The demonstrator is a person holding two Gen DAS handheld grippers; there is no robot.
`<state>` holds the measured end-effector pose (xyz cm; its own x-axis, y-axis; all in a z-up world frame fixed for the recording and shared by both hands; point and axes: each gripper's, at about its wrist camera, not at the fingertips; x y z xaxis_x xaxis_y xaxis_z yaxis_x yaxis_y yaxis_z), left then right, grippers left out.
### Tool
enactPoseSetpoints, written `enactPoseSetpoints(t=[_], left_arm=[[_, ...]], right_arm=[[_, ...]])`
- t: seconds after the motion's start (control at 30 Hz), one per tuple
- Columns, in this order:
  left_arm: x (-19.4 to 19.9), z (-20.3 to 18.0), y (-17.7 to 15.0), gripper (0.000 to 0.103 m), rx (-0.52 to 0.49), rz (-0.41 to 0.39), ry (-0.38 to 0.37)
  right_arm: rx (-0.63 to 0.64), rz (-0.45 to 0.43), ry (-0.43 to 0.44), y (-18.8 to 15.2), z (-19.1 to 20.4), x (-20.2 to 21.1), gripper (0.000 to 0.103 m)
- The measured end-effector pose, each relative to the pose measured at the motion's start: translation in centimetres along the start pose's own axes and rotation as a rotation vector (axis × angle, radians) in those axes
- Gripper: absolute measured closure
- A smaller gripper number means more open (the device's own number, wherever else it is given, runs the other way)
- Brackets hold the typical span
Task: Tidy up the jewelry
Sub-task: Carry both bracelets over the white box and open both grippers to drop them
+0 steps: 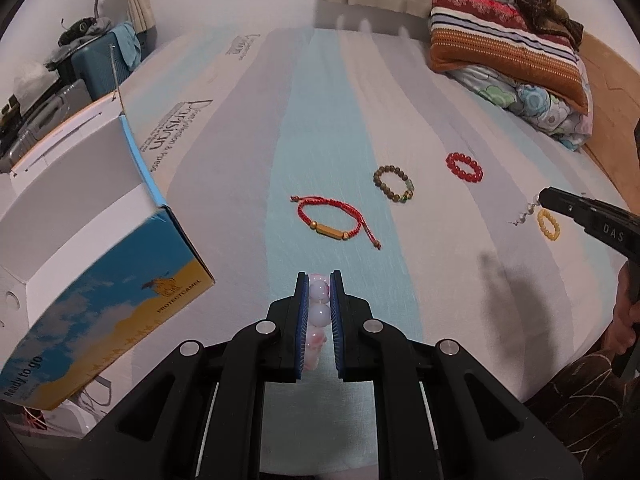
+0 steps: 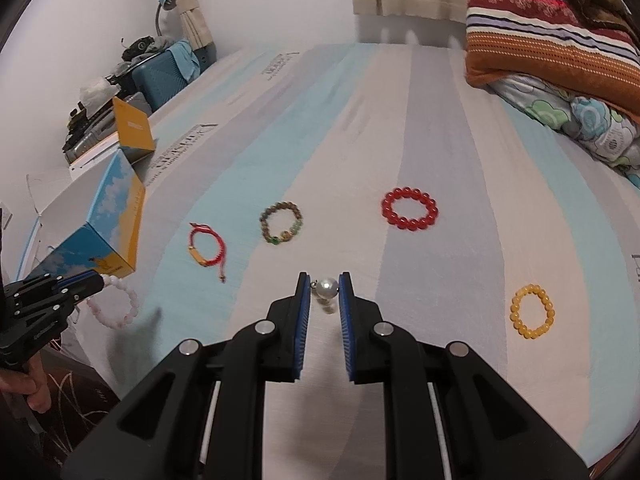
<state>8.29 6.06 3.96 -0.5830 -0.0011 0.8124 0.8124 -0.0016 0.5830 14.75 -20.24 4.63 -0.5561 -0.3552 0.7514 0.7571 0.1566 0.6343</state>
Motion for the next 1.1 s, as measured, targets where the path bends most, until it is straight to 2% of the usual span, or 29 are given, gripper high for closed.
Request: enactPoseSetpoints(t=[0.33,0.6,0.9,1.1], left_arm=[[2.5,2.3,2.3,0.093,0.019,-0.054,0.003],[4.8,6.2,3.8,0.093,0.056,-0.104,0.023],[7.8,13.0,3.7,0.093,0.146,-0.146,0.081],[8.7,18.0,2.4,0.093,0.195,-0.137,0.154]], right_arm=[[0.048,-0.006,0.031,2.2,4.6,0.1,0.089],[0.098,-0.012,0.065,4.6,9.7,-0.6,0.089],[0.182,-0.03,0.143,7.7,18.4,-1.8,0.089],[0.242,-0.041,0.22,9.0,25.2,-3.0,0.089]])
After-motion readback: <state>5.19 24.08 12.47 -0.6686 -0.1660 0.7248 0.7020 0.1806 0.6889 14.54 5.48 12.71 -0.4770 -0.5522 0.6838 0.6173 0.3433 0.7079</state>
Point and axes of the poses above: each gripper's, at about its wrist camera, not at the fingertips, and x roughly against the way its jaws point, z to its left, y to its top, and after that the axes turned 3 degrees about y, right-handed
